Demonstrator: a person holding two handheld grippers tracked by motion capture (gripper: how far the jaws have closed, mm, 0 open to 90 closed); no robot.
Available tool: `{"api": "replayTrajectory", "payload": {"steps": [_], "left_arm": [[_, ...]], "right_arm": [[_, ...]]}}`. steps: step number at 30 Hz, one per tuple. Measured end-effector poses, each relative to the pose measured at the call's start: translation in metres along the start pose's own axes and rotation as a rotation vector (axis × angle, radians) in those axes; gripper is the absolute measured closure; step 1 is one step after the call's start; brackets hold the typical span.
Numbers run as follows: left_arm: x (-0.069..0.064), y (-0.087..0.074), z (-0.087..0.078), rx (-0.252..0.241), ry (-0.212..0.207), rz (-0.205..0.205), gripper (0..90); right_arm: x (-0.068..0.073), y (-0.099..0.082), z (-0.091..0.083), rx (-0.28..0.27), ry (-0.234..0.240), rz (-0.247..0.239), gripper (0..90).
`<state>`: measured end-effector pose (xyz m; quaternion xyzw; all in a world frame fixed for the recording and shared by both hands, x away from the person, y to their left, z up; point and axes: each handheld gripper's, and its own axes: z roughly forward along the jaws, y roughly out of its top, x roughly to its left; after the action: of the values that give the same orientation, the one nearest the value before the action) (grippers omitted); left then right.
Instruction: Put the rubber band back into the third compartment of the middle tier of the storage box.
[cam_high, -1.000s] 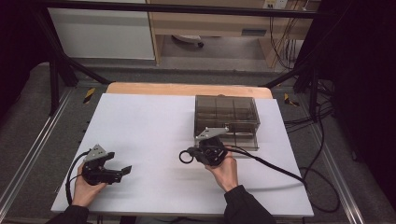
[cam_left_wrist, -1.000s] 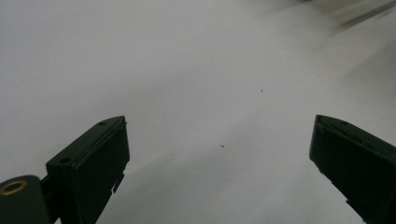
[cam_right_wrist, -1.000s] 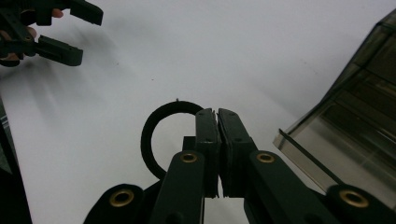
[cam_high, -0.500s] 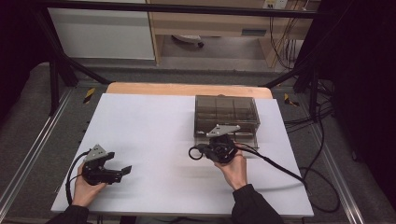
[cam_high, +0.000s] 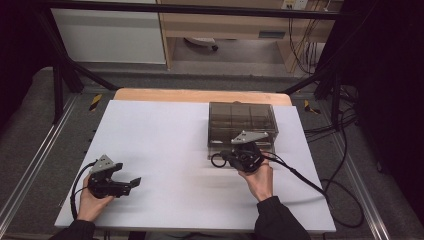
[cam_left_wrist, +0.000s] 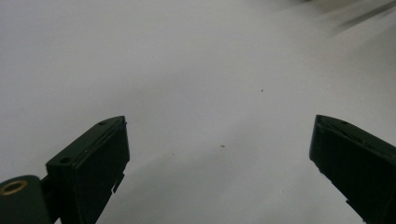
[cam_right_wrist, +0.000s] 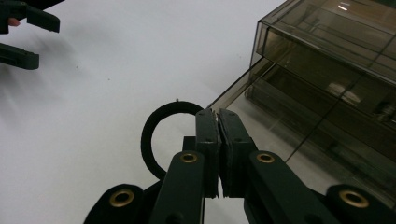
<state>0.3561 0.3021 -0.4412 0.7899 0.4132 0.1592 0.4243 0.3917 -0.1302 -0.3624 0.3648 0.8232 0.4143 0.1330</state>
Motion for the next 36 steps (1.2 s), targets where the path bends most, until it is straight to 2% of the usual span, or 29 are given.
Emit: {"api": "replayTrajectory", "payload": {"steps": [36], "left_arm": [[0.000,0.000,0.000,0.000,0.003,0.000,4.6]], "right_arm": [[-0.046,-0.016,-0.028,-0.013,-0.115,0.064,87.9]]}}
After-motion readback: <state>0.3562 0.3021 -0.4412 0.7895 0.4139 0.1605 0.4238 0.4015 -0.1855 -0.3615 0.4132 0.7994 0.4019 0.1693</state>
